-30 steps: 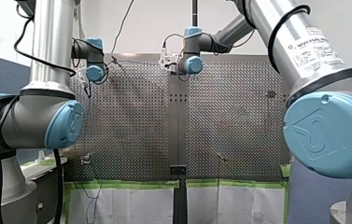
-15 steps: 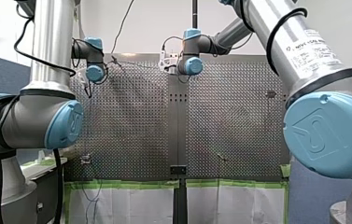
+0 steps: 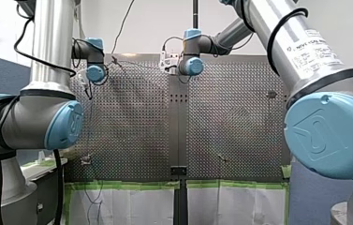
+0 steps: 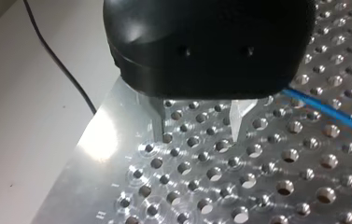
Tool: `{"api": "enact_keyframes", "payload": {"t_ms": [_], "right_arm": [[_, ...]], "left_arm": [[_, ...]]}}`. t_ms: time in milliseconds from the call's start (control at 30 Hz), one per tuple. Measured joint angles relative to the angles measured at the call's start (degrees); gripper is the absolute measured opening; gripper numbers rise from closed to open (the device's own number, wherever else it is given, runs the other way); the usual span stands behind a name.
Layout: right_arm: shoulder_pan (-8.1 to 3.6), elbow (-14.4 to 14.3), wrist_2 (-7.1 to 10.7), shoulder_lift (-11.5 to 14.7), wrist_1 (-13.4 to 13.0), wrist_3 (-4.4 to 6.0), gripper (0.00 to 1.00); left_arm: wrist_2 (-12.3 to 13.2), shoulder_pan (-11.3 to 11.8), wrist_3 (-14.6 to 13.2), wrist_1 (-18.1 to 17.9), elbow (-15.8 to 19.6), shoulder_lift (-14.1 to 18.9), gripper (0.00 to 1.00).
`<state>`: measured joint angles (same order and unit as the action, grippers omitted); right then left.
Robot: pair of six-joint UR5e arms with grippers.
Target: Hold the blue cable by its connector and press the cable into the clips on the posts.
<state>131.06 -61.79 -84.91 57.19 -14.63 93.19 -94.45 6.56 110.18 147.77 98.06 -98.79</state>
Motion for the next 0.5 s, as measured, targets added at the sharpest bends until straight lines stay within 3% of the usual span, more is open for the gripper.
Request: {"api": "enact_keyframes", "payload": {"t_ms": [300,500], "right_arm": [[-0.01,0.0,0.00,0.0,0.1,-0.01,0.00],[0.05,0.0,0.00,0.0,0.2,-0.01,0.00]], "left_arm": [[-1.2,-0.3,-0.1,3.7,0.0,0.3,1.00],[-1.8,-1.0,-1.4,6.6,2.1,2.8,1.00]]}}
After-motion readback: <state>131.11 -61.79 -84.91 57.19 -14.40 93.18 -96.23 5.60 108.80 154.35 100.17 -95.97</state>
